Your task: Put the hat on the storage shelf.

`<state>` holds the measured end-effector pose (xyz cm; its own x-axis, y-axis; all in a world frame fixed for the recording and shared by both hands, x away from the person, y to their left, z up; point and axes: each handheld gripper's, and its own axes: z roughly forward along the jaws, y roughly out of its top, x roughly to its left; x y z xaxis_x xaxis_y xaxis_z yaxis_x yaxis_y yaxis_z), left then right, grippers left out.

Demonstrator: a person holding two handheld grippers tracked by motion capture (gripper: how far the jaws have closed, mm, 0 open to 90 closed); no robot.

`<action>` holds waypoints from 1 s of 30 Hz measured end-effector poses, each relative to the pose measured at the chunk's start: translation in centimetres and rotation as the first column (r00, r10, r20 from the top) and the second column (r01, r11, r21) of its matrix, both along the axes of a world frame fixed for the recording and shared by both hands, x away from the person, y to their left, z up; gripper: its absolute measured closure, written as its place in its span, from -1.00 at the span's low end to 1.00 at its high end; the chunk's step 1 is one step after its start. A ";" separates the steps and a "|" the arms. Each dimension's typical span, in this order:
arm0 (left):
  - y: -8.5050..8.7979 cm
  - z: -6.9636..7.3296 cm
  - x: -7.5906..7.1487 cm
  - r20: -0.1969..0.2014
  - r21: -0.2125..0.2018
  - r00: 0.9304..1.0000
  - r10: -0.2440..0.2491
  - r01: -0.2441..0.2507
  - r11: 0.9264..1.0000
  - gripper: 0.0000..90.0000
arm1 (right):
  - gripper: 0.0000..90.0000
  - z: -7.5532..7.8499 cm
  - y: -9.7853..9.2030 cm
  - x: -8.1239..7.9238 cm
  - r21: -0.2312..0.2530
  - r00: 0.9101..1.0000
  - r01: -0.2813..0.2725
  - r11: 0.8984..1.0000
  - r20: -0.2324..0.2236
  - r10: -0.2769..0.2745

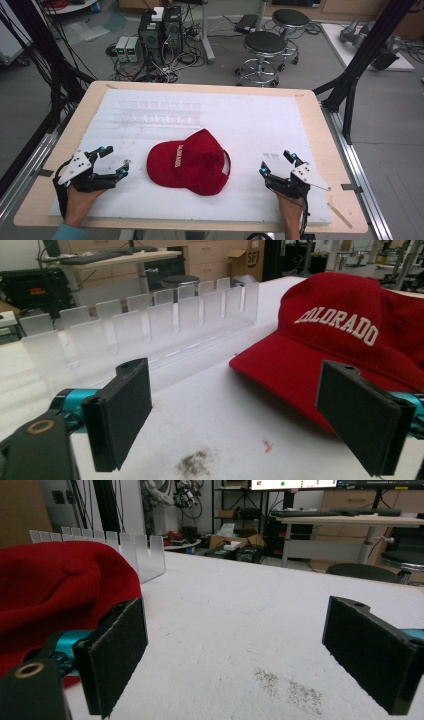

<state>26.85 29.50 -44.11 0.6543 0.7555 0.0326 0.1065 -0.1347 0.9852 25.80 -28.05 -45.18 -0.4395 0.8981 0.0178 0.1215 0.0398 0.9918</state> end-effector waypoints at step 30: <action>-7.5 10.3 4.5 -0.025 0.073 0.952 -0.305 0.306 0.949 -0.75 | -0.78 0.0 0.0 0.0 0.000 1.000 0.003 1.000 -0.003 -0.003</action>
